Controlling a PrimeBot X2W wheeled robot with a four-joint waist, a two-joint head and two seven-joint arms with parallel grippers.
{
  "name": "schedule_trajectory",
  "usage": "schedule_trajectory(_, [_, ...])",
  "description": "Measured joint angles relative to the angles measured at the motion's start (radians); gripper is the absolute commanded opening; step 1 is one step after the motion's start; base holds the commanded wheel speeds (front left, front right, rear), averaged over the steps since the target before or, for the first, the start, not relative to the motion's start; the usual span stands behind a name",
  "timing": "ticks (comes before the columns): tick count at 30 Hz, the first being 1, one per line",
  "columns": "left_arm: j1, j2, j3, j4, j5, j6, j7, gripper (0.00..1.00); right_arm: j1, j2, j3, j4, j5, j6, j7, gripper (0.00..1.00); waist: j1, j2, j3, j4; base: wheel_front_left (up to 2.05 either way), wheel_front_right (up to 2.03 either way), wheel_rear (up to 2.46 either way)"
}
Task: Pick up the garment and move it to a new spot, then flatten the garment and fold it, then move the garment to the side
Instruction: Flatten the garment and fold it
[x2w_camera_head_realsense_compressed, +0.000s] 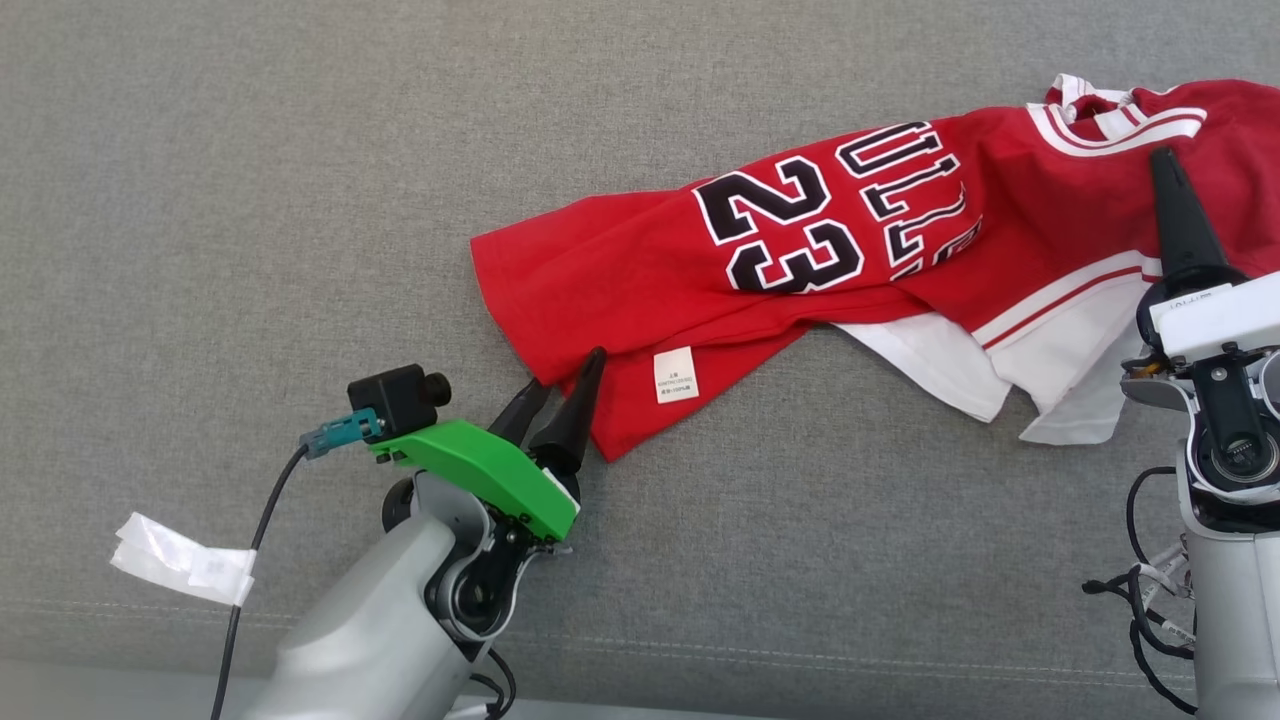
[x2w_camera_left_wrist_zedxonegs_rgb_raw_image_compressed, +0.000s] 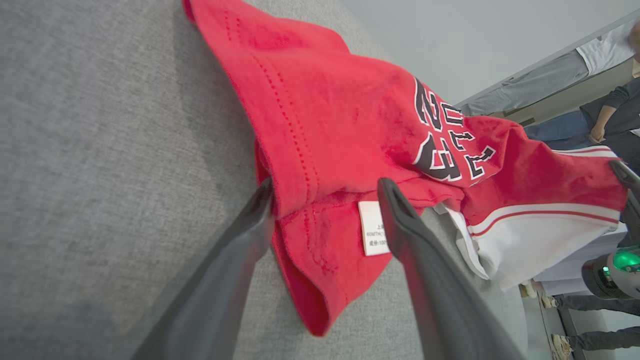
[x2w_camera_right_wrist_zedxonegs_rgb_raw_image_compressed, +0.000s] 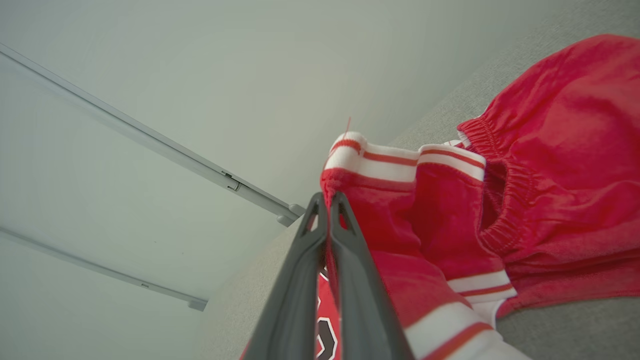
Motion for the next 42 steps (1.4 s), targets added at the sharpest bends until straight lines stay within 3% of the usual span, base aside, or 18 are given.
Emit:
schedule_trajectory(6, [0.000, -0.002, -0.009, -0.025, 0.000, 0.000, 0.000, 1.00, 0.007, 0.000, -0.009, 0.007, -0.003, 0.000, -0.002, 0.00, 0.0000, 0.0000, -0.009, 0.003, 0.00, 0.00, 0.00])
schedule_trajectory(7, [0.000, -0.002, -0.009, -0.028, 0.000, 0.000, 0.000, 0.82, 0.010, 0.001, -0.009, 0.007, -0.003, 0.000, -0.002, 0.00, 0.0000, 0.0000, -0.010, 0.004, 0.00, 0.00, 0.00])
schedule_trajectory(8, [0.000, -0.002, -0.010, -0.029, 0.000, 0.000, 0.000, 0.49, 0.013, 0.001, -0.009, 0.007, -0.003, 0.000, -0.002, 0.00, 0.0000, 0.0000, -0.011, 0.004, 0.00, 0.00, 0.00])
schedule_trajectory(10, [0.000, -0.002, -0.011, -0.031, -0.001, 0.000, 0.000, 0.37, 0.016, 0.003, -0.009, 0.007, -0.003, 0.000, -0.002, 0.00, 0.0000, 0.0000, -0.012, 0.005, 0.00, 0.00, 0.00])
schedule_trajectory(12, [0.000, -0.002, -0.008, -0.035, -0.003, 0.000, 0.000, 0.36, 0.016, 0.004, -0.008, 0.007, -0.006, 0.000, -0.002, 0.00, 0.0000, 0.0000, -0.012, 0.006, 0.00, 0.00, 0.00])
schedule_trajectory(14, [0.000, -0.002, -0.007, -0.036, -0.007, 0.000, 0.000, 0.23, 0.016, 0.005, -0.008, 0.007, -0.006, 0.000, -0.002, 0.00, 0.0000, 0.0000, -0.012, 0.007, 0.00, 0.00, 0.00])
schedule_trajectory(15, [0.000, -0.002, -0.007, -0.036, -0.007, 0.000, 0.000, 0.23, 0.016, 0.005, -0.007, 0.007, -0.006, 0.000, -0.002, 0.00, 0.0000, 0.0000, -0.012, 0.007, 0.00, 0.00, 0.00])
schedule_trajectory(16, [0.000, -0.001, -0.007, -0.037, -0.007, 0.000, 0.000, 0.07, 0.016, 0.006, -0.007, 0.007, -0.006, 0.000, -0.002, 0.00, 0.0000, 0.0000, -0.012, 0.007, 0.00, 0.00, 0.00])
schedule_trajectory(17, [0.000, -0.001, -0.007, -0.040, -0.009, 0.000, 0.000, 0.00, 0.016, 0.007, -0.007, 0.007, -0.006, 0.000, -0.002, 0.00, 0.0000, 0.0000, -0.012, 0.007, 0.00, 0.00, 0.00])
schedule_trajectory(29, [-0.001, 0.030, 0.062, -0.134, -0.082, 0.000, 0.000, 0.00, 0.015, 0.019, -0.002, 0.002, 0.004, 0.001, -0.005, 0.00, 0.0000, 0.0000, -0.022, 0.002, 0.00, 0.00, 0.00])
schedule_trajectory(39, [-0.023, 0.133, 0.202, -0.351, -0.190, 0.000, -0.001, 0.00, -0.031, 0.038, 0.030, -0.073, 0.113, 0.072, 0.034, 0.00, 0.0000, 0.0000, -0.078, 0.009, 0.00, 0.00, 0.00])
schedule_trajectory(42, [-0.006, 0.194, 0.247, -0.459, -0.221, 0.000, -0.003, 0.00, -0.026, 0.053, 0.031, -0.124, 0.189, 0.099, 0.049, 0.00, 0.0000, 0.0000, -0.119, 0.010, 0.00, 0.00, 0.00])
